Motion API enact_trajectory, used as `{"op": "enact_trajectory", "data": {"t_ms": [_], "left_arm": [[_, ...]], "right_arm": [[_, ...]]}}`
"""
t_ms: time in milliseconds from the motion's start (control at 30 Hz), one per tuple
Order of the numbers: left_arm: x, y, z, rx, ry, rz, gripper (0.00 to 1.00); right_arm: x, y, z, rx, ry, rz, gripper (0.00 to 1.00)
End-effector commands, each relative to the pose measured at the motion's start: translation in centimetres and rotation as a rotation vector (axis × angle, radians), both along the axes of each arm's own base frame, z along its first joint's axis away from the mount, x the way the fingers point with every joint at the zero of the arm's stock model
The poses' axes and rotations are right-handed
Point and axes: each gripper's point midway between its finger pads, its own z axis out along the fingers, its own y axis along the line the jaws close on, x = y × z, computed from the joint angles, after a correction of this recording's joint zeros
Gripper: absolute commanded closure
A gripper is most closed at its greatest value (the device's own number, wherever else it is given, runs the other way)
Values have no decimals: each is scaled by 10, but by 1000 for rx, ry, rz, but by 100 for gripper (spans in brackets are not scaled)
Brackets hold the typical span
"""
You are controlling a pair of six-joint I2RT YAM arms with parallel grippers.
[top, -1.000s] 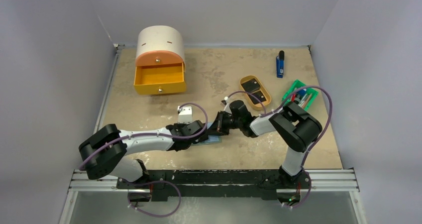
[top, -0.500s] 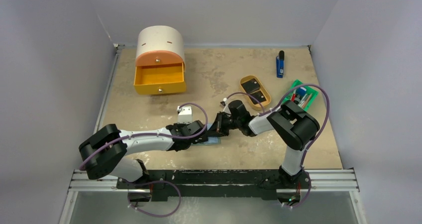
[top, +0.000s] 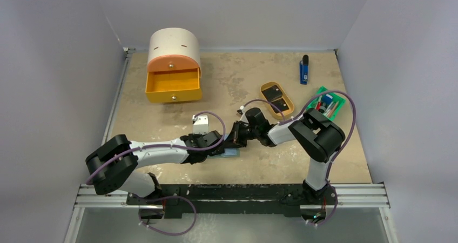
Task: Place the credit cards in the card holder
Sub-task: Insert the credit card into the card holder.
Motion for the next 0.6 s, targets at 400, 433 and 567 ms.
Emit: {"op": "enact_trajectory", "data": {"t_ms": [400,433,567], "left_arm": [[2,-19,-3,-91,8,-10,97],[2,-20,-3,-93,8,-11,97],[2,-23,-1,-109,8,-15,97]], "right_arm": [[-6,15,8,-12,-26,84,87],[-6,14,8,-15,-27,86,83],[-6,16,9,-12,-31,94,73]]}}
